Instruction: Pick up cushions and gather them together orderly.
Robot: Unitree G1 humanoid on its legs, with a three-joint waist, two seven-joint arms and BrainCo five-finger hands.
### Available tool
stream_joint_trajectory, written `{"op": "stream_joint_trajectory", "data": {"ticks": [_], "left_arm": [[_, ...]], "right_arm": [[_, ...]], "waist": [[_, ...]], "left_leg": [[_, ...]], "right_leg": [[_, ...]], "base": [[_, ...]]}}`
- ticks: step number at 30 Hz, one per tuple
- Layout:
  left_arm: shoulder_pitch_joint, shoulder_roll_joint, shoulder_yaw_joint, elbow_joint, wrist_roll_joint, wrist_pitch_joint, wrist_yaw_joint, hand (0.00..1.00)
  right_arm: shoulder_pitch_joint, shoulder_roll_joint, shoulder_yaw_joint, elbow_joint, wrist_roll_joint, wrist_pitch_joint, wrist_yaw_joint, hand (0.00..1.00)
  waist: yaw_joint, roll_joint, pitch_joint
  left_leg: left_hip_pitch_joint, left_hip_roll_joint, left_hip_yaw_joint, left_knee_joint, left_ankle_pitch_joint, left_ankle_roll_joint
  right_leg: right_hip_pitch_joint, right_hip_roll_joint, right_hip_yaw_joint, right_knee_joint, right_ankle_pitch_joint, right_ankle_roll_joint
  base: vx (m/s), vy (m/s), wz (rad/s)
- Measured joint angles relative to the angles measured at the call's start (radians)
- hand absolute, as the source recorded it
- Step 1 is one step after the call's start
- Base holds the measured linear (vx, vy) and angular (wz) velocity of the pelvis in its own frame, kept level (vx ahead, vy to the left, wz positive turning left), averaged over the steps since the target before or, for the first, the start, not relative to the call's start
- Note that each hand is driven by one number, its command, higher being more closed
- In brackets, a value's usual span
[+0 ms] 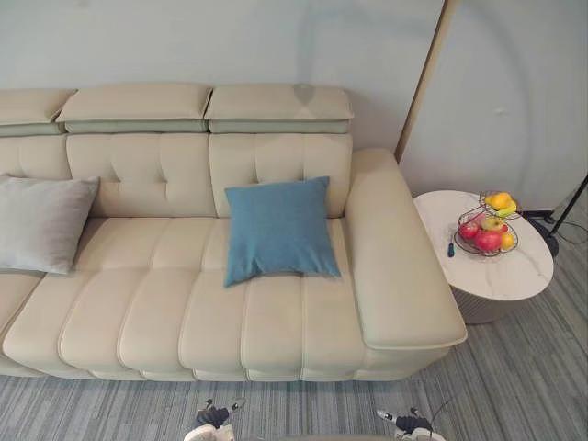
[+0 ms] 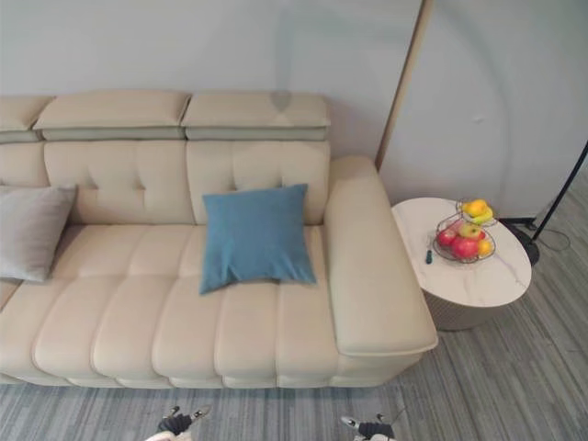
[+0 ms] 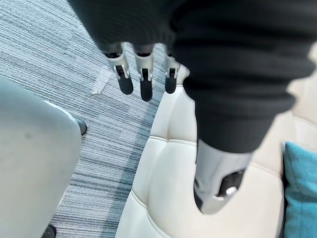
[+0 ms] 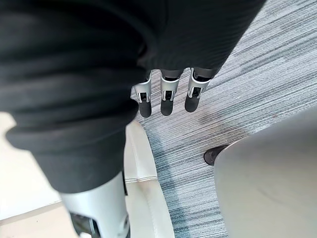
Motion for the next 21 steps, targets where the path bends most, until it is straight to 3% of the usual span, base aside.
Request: {"op": "stream_joint_trajectory", "data": {"ticks": [13, 17, 20, 21], "left_arm": [[-0.003, 0.008, -0.001, 0.005, 0.005, -0.001, -0.008, 0.00], [-0.019, 0.007, -0.001, 0.015, 0.013, 0.000, -0.018, 0.00], [-0.031, 0.010, -0.003, 0.015, 0.013, 0.000, -0.019, 0.00], [-0.033, 0.014, -0.002, 0.015, 0.013, -0.001, -0.019, 0.00]], "right_arm": [[0.012, 0.000, 0.002, 0.004, 0.000, 0.002, -0.002, 0.00], [0.012, 0.003, 0.011, 0.000, -0.001, 0.003, -0.003, 0.00], [0.010, 0.001, 0.042, -0.011, -0.001, 0.003, -0.006, 0.00], [0.010, 0.003, 0.068, -0.039, -0.010, 0.009, -0.007, 0.00]], "waist": [[-0.003, -0.007, 0.000], [0.002, -0.017, 0.004], [0.000, -0.027, 0.016], [0.000, -0.032, 0.021]], "left_leg": [[-0.001, 0.001, 0.008, 0.001, 0.001, -0.001], [0.015, 0.007, 0.069, 0.007, -0.006, -0.001], [0.000, 0.021, 0.177, 0.038, -0.036, 0.000], [-0.009, 0.041, 0.276, 0.071, -0.061, 0.000]], "right_leg": [[0.021, 0.000, -0.003, -0.054, 0.034, 0.004], [0.008, 0.010, 0.054, -0.057, 0.049, 0.003], [-0.060, 0.035, 0.151, -0.053, 0.092, 0.000], [-0.112, 0.065, 0.196, -0.051, 0.138, -0.012]], "base": [[0.00, 0.004, -0.01], [-0.04, 0.024, -0.48], [-0.08, 0.028, -1.22], [-0.11, 0.027, -1.97]]}}
